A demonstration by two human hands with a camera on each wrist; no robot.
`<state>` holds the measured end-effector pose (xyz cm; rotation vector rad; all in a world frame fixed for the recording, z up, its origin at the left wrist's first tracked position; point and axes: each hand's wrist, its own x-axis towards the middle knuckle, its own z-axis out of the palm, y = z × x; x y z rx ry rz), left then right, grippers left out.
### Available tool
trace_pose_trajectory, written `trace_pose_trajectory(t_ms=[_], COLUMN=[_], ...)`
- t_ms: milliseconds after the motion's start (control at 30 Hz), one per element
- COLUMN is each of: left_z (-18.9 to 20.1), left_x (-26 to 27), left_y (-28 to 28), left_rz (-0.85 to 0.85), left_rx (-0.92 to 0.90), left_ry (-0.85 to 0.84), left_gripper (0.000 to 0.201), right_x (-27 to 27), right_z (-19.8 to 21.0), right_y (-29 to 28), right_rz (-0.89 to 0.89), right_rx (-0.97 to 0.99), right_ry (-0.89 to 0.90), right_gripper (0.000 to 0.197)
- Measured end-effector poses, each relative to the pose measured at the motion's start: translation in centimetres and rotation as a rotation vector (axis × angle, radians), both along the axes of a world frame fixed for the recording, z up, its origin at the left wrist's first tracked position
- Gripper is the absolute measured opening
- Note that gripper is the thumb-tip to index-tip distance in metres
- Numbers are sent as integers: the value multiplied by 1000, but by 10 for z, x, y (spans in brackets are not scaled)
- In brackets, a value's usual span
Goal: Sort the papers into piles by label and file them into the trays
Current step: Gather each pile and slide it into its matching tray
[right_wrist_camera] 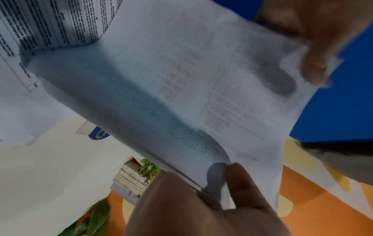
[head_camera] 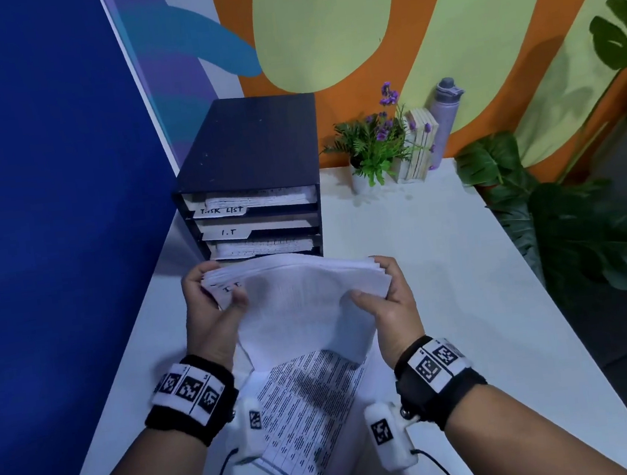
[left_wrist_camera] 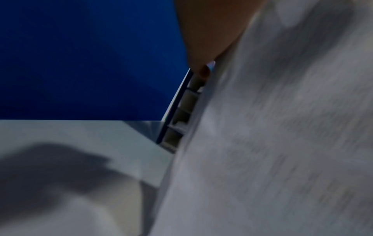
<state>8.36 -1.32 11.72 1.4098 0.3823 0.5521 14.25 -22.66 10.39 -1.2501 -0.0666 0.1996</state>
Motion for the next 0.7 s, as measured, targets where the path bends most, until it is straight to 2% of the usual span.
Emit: trace_pose_trajectory(t_ms=[33, 100, 167, 233, 367, 500, 567, 700], left_z=[-9, -23, -34, -38, -31, -13, -13, -14], left_x=[-3, -8, -7, -3, 1, -9, -15, -19], left_y=[3, 4, 1, -3, -9, -13, -15, -17], left_rz=[-59, -105, -86, -22, 18, -31, -42, -6], left_rx=[17, 51, 84, 116, 12, -76, -133, -136], left_ry=[84, 256, 356, 403, 288, 161, 151, 180], left_gripper=[46, 56, 55, 50, 44, 56, 61, 64], right_x=[2, 5, 7, 8, 8, 1, -3, -2], right_z=[0, -1, -4, -5, -1, 5, 6, 0], right_y=[-2, -2, 1, 8, 15, 9, 6, 6], right_rz=[0, 19, 29, 19, -20, -65, -66, -57], right_rx=[-5, -49, -59, -32, 59, 39, 17, 15], right_ry=[7, 26, 91, 125, 112, 39, 22, 58], right_gripper=[37, 41, 52, 50, 52, 46, 53, 57])
